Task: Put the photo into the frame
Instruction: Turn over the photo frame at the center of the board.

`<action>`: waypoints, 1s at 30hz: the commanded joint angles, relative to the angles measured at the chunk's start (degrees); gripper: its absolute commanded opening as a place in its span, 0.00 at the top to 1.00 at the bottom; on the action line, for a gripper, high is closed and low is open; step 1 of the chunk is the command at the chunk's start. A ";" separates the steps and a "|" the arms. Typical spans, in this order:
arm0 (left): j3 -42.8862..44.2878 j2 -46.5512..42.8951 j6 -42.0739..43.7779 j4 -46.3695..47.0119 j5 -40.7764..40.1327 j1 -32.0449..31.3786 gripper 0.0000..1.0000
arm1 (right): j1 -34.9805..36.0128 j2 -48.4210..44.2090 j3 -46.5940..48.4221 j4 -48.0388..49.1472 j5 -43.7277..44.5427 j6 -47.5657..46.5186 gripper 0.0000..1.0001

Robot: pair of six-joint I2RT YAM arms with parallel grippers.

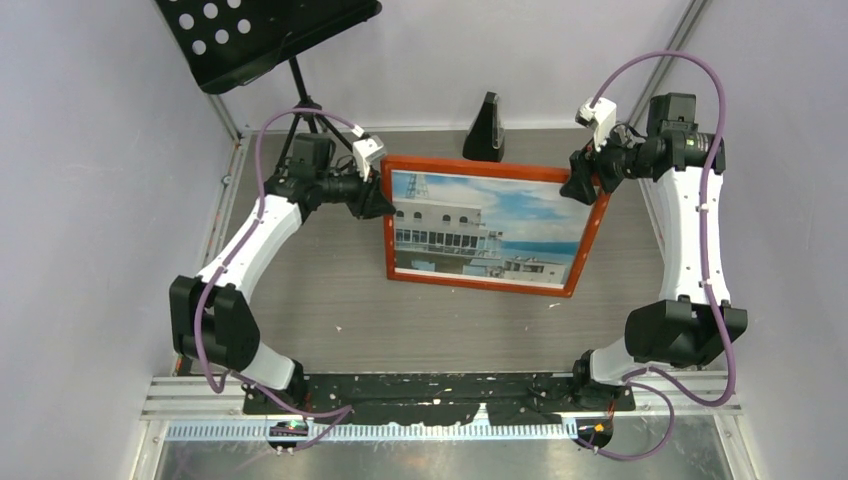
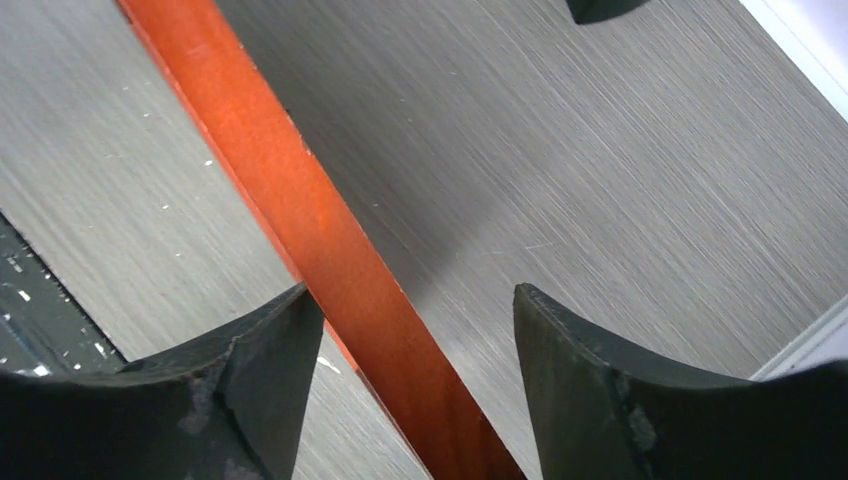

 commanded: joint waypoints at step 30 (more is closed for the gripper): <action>1.96 7.14 0.58 -0.71 3.98 -0.11 1.00 | -0.84 -2.85 2.41 8.67 6.47 11.26 0.05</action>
